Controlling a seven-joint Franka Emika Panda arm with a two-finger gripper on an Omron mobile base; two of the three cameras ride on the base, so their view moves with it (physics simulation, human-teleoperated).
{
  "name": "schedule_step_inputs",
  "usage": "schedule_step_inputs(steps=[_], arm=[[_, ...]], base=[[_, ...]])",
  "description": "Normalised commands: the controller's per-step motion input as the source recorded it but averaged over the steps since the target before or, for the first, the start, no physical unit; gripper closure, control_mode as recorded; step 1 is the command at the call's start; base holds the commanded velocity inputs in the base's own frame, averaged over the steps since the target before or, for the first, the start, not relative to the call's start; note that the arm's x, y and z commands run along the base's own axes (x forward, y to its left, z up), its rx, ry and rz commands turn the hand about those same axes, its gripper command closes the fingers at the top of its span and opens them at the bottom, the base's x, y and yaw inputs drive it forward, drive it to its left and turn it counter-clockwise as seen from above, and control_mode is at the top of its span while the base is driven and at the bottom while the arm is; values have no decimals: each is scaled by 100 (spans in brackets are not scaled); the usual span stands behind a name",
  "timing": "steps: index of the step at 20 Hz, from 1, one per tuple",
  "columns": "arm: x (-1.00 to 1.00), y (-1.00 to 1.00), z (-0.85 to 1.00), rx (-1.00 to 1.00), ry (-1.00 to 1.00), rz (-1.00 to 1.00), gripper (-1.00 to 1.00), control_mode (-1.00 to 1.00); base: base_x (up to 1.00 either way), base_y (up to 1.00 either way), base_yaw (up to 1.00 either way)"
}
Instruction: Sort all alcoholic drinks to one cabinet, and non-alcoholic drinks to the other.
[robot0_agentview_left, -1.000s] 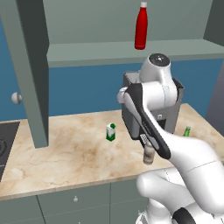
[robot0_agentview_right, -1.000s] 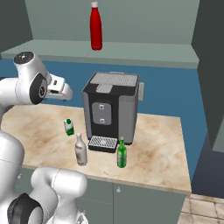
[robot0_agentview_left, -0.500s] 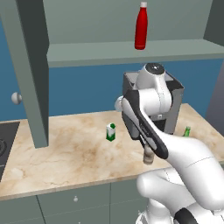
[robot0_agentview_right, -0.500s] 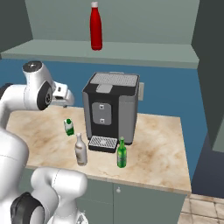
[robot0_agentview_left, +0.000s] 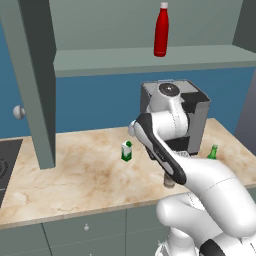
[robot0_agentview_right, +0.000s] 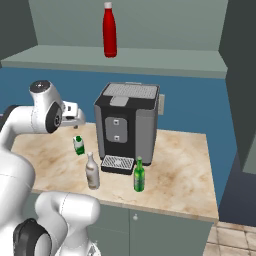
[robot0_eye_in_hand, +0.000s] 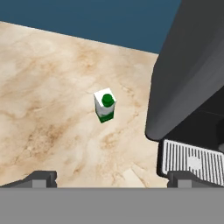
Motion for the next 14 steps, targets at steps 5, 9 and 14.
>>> schedule_step_inputs(steps=[5, 9, 14], arm=[[18, 4, -28, -3, 0, 4, -100, -100], [19, 2, -25, 0, 0, 4, -100, -100], [20, 5, -24, 0, 0, 3, -100, -100]], base=[[0, 0, 0], [0, 0, 0], [0, 0, 0]])
